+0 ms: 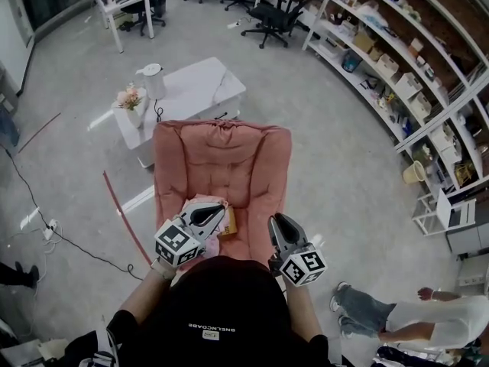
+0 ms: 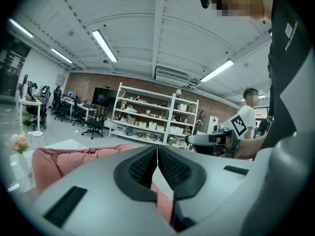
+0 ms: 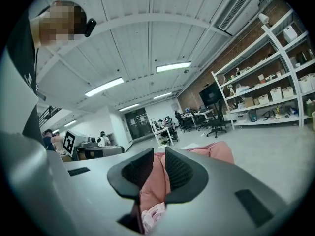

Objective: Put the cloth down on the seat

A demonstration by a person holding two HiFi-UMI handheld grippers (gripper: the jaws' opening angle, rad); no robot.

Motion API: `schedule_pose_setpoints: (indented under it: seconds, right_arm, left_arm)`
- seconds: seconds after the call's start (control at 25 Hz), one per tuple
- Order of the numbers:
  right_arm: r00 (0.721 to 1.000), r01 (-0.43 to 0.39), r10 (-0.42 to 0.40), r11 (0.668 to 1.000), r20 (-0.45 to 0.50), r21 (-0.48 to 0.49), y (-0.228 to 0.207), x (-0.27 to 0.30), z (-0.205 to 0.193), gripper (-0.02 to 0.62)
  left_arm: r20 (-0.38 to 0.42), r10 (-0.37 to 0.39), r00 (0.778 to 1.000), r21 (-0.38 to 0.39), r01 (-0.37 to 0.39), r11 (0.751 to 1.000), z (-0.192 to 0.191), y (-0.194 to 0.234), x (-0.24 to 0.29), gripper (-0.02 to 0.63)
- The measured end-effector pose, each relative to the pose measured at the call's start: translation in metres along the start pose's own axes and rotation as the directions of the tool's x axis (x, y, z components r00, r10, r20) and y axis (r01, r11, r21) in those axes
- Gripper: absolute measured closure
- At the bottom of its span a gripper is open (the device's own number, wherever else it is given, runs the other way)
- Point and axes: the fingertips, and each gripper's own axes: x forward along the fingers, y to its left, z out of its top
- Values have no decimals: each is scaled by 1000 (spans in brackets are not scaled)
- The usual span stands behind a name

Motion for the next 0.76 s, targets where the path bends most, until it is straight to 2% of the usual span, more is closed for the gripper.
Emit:
schedule_pose_setpoints:
  seconds: [0.56,0.76]
  right_arm:
    - [999,-21,22,999,-24,39,2,7,-10,503]
    - [999,-29,30,999,-34,20,5,17,-9,505]
  left_arm:
    - [8,55,998,-26,-55,998,-9,5,-17,591]
    - [-1,61,998,-25,-61,998,-8,14,-17,591]
